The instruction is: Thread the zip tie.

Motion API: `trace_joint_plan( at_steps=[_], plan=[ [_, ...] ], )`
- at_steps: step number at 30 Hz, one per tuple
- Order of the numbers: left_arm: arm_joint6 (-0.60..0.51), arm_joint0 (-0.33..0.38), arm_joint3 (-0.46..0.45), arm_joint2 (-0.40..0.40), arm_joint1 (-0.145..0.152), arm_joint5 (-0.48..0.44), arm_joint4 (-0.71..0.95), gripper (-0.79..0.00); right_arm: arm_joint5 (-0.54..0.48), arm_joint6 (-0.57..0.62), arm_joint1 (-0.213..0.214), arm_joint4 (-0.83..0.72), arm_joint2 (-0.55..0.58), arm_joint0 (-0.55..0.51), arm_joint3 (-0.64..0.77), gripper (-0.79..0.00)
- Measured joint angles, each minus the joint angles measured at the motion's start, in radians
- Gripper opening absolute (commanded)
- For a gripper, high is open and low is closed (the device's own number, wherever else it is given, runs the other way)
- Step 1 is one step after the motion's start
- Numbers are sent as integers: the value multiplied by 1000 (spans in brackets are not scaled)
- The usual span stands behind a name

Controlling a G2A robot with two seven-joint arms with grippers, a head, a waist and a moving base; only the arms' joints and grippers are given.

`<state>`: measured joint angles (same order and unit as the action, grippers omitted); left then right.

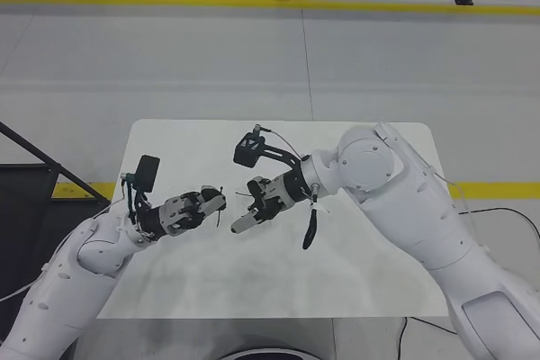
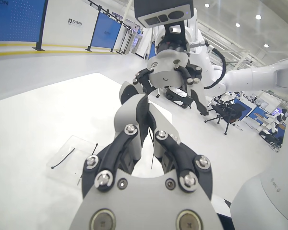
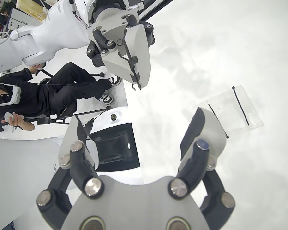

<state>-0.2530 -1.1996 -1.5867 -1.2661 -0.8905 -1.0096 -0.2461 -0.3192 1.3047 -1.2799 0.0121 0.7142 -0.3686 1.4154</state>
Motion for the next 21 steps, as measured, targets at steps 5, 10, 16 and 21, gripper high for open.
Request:
trace_joint_plan(
  at_steps=[5, 10, 16, 21],
  plan=[
    [-1, 0, 0, 0, 0, 0, 0, -785, 0, 0, 0, 0, 0, 0, 0, 0],
    [3, -1, -3, 0, -1, 7, 0, -785, -1, -19, 1, 10, -1, -14, 7, 0],
    [94, -7, 3, 1, -15, 24, 21, -785, -59, -133, 8, 50, 12, -84, 14, -135],
    [164, 11, 43, 32, -35, 1, 21, -785, -99, -234, 11, 83, 26, -131, 19, -317]
  ],
)
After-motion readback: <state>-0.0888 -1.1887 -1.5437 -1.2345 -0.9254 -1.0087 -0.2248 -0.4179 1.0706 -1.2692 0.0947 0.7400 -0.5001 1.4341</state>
